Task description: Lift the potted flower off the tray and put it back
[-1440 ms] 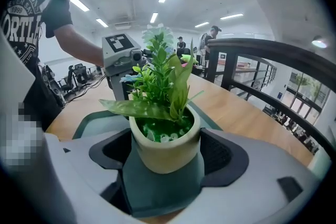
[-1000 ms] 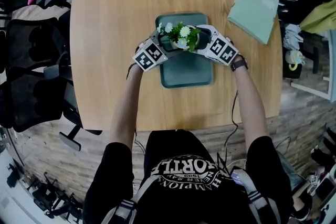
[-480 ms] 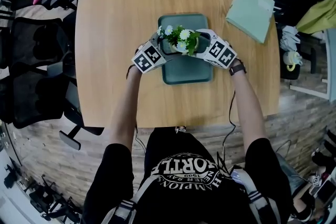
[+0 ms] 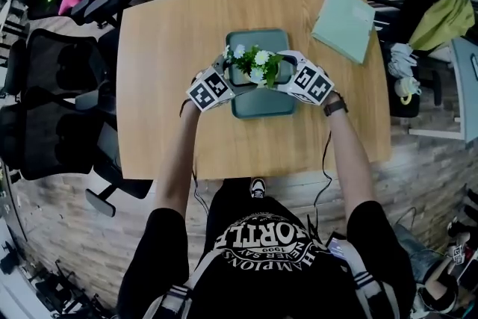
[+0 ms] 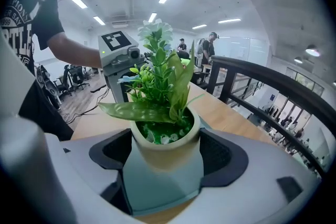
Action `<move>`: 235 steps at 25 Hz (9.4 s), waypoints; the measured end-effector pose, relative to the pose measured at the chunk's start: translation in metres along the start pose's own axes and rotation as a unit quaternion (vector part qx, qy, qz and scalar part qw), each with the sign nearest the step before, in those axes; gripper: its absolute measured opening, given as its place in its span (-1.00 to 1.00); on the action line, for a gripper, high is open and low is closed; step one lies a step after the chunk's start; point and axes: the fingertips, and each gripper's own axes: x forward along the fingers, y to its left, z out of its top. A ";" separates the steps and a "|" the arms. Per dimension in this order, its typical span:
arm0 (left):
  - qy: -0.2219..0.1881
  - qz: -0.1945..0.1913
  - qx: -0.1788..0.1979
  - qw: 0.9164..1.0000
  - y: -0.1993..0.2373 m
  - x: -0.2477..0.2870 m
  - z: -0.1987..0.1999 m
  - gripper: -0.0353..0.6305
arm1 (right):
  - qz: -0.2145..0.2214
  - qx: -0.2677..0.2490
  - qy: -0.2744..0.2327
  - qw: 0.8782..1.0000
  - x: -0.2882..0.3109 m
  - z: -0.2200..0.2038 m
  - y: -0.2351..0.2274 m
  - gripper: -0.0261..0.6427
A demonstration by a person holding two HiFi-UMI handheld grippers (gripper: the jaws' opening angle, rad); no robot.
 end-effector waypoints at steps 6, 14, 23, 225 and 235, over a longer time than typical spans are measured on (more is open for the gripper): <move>-0.027 0.009 0.008 1.000 -0.031 -0.034 0.028 0.23 | -0.010 -0.006 -0.023 1.000 -0.036 0.028 0.037 0.34; -0.030 0.018 0.025 0.999 -0.088 -0.058 0.071 0.23 | -0.034 -0.025 -0.036 0.998 -0.096 0.040 0.084 0.34; -0.035 0.013 0.025 0.999 -0.157 -0.069 0.110 0.23 | -0.053 -0.025 -0.035 0.998 -0.157 0.036 0.138 0.35; 0.033 -0.006 -0.050 0.998 0.040 0.105 -0.073 0.24 | -0.010 0.101 -0.015 0.995 0.062 -0.079 -0.063 0.44; 0.012 -0.002 -0.038 0.999 0.040 0.103 -0.066 0.24 | -0.011 0.097 -0.023 0.995 0.062 -0.078 -0.063 0.44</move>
